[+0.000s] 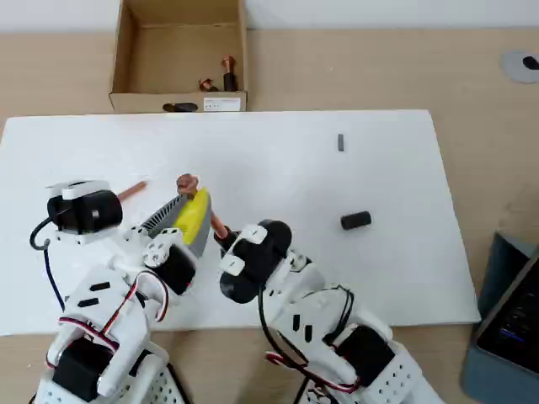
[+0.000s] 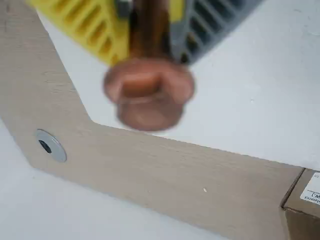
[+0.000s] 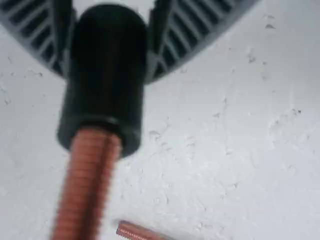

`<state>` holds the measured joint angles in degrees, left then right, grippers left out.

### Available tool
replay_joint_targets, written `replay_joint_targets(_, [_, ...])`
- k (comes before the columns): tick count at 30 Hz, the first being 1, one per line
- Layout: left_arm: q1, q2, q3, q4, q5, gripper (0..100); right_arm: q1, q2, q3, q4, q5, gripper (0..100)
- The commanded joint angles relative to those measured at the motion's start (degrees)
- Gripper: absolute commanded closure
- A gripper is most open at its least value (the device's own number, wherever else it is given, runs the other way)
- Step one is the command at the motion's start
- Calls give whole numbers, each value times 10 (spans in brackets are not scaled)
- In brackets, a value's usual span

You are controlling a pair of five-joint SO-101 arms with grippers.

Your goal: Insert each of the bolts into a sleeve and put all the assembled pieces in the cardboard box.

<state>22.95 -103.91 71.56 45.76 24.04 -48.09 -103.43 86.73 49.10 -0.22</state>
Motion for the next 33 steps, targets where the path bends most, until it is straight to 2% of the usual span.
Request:
replay_joint_targets(1, [3,-6,-18,-1,0,999,-5,-68,-18,-17,4,989])
replay_joint_targets(23, [8,-6,44,-2,-21,999,-5,-68,-37,-17,4,989])
replay_joint_targets(33, [66,-6,36,11,-21,999,-5,-68,-36,-17,4,989])
